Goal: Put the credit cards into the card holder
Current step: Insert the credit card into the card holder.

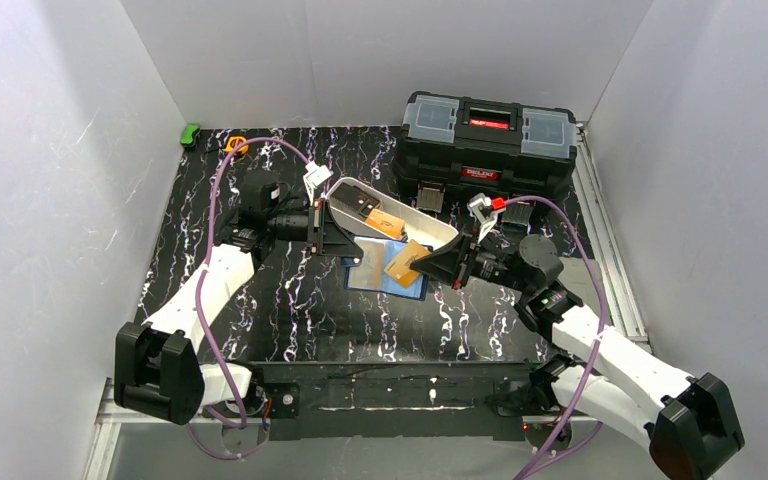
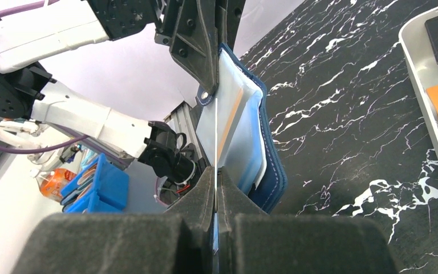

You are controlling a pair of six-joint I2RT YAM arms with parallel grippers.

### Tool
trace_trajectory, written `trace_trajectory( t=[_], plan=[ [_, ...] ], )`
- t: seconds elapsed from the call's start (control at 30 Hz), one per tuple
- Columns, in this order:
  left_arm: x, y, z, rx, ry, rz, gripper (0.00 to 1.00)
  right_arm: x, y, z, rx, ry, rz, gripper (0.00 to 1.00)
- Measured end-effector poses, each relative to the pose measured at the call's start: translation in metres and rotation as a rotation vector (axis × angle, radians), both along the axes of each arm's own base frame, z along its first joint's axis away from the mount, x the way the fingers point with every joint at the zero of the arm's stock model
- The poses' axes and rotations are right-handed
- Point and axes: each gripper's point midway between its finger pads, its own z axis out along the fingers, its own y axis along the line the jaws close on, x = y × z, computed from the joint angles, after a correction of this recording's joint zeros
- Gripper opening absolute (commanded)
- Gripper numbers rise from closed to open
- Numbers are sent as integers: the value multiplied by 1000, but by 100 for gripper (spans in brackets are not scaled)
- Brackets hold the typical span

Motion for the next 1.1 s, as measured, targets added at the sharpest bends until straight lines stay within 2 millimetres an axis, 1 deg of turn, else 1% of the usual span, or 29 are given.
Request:
trace_trajectory(
  t=[0.13,0.33,0.87,1.1],
  plan=[
    [0,0,0,0,1,0,0,2,4,-4,0,26,18,1],
    [0,0,0,1,1,1,0,6,8,-17,-19,75,27,1],
    [0,-1,1,-1,20,6,0,6,15,-17,5,95,73,1],
    [2,-2,4,-5,16,12,0,7,18,-25,-10,118,83,1]
  ],
)
